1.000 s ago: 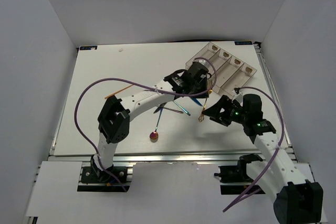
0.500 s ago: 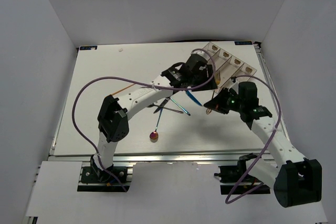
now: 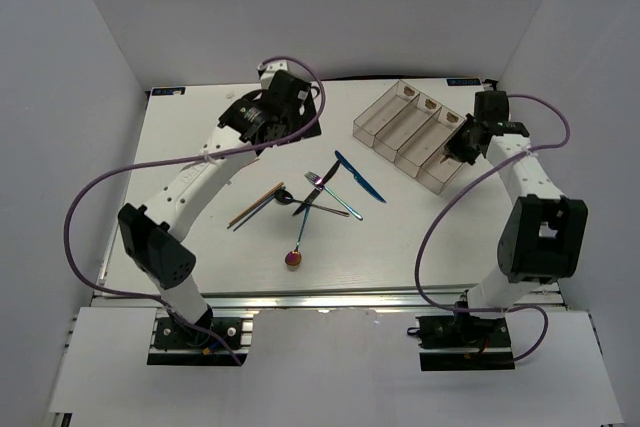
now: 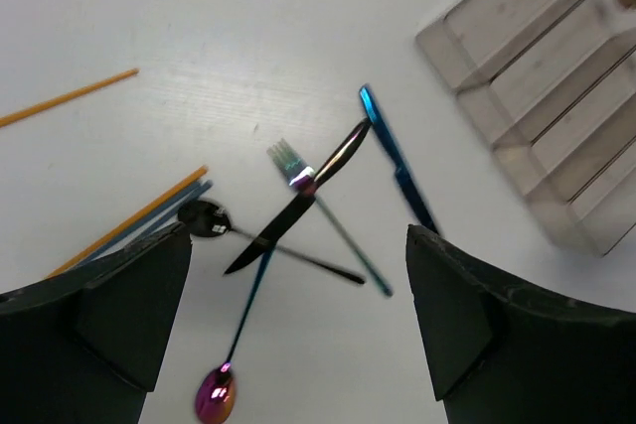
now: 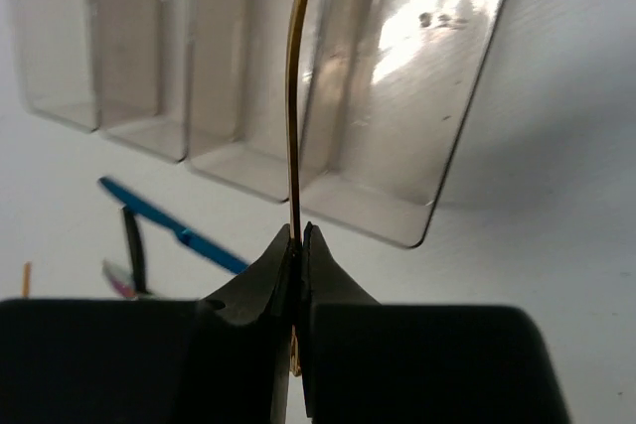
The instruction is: Sort the eating utensils into containers
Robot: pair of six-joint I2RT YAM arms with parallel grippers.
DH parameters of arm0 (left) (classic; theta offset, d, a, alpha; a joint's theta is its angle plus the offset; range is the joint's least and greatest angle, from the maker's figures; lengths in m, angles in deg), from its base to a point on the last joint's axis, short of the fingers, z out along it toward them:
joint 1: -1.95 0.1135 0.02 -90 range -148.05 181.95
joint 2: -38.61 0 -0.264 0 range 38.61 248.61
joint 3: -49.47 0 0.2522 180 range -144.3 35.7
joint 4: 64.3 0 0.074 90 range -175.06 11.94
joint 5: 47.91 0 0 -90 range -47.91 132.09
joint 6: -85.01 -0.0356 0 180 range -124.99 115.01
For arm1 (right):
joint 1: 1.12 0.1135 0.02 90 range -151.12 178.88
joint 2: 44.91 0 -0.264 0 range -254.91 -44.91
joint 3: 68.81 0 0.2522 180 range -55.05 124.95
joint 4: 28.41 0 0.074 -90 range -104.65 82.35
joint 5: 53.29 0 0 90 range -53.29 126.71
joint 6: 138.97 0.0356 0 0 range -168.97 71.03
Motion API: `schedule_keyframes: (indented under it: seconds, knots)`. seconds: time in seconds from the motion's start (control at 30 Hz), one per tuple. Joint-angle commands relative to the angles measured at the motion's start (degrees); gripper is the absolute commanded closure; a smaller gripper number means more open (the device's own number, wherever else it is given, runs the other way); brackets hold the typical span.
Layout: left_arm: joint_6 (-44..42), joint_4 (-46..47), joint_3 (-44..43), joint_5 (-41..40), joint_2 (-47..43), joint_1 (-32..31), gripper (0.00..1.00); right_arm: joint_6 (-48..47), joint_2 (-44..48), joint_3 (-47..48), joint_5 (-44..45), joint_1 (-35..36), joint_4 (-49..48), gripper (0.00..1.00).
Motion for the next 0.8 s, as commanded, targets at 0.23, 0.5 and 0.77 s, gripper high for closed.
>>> schedule_keyframes:
  seconds: [0.23,0.5,0.77]
  knots:
    - [-6.1,-5.9,10.0,-6.6,-8.2,-2.0,0.02,-1.3,-10.5,4.5,6.5,-2.0,2.1,1.00]
    - [-6.8,-6.0,15.5,-7.6,-10.3,-1.9,0.02,-1.1,-13.7,4.9,4.7,-2.2,-0.6,0.64]
    - [-3.4,-6.8,15.5,-8.5,-11.0,-1.8,0.02,-2.1,-10.5,10.9,6.2,-2.2,3.0,0.11]
